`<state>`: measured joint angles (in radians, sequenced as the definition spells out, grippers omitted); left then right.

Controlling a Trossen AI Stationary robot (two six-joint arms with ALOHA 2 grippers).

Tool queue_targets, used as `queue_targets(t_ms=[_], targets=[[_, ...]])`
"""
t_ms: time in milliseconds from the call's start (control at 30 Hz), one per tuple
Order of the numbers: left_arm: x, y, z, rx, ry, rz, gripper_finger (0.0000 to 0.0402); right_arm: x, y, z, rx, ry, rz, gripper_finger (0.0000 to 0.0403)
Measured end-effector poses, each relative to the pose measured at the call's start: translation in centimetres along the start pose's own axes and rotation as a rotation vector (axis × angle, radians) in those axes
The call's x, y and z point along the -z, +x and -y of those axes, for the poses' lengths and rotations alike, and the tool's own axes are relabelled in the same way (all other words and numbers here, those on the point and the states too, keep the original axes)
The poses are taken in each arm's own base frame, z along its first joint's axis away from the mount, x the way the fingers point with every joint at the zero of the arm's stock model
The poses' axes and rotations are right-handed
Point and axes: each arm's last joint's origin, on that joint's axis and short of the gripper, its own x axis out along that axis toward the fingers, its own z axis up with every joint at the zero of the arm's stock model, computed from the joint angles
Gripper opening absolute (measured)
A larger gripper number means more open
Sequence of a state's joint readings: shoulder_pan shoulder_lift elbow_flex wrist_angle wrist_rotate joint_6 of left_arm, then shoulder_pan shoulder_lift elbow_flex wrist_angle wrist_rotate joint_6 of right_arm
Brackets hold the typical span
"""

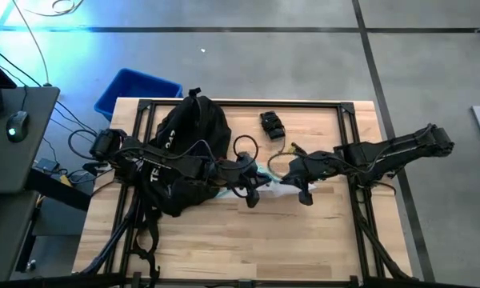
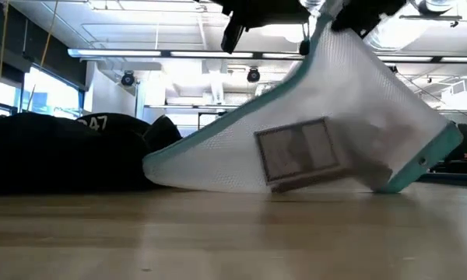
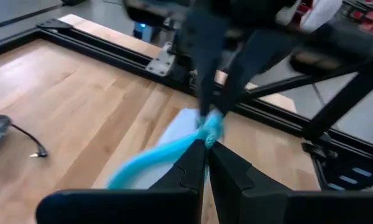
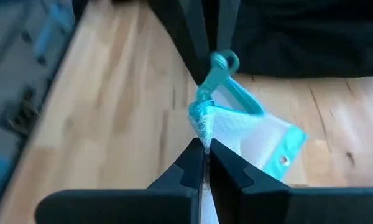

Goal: Unpack backpack
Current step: Open the zip bag

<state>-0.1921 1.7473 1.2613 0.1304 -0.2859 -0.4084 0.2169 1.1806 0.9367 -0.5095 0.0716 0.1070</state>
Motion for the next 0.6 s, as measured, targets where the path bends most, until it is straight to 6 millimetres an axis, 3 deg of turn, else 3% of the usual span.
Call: queue_targets(t_ms=[167, 367, 467, 600], targets=[[0.0, 0.0, -0.1, 0.006, -0.008, -0.009, 0.0000, 0.6, 2.5, 0.0, 0.034, -0.112, -0.094, 0.0071], [0.0, 0.0, -0.1, 0.007, -0.031, -0.013, 0.0000, 0.9, 3.9, -0.1, 0.036, -0.090, -0.131, 0.0142], [0.2, 0.0, -0.2, 0.003, -0.025, -0.037, 0.0000, 0.6, 3.7, -0.1, 0.032, -0.081, -0.106, 0.0124], [1.2, -0.1, -0.5, -0.022, -0.029, -0.138, 0.0000, 0.4, 2.7, -0.3, 0.027, -0.038, -0.077, 0.0030]])
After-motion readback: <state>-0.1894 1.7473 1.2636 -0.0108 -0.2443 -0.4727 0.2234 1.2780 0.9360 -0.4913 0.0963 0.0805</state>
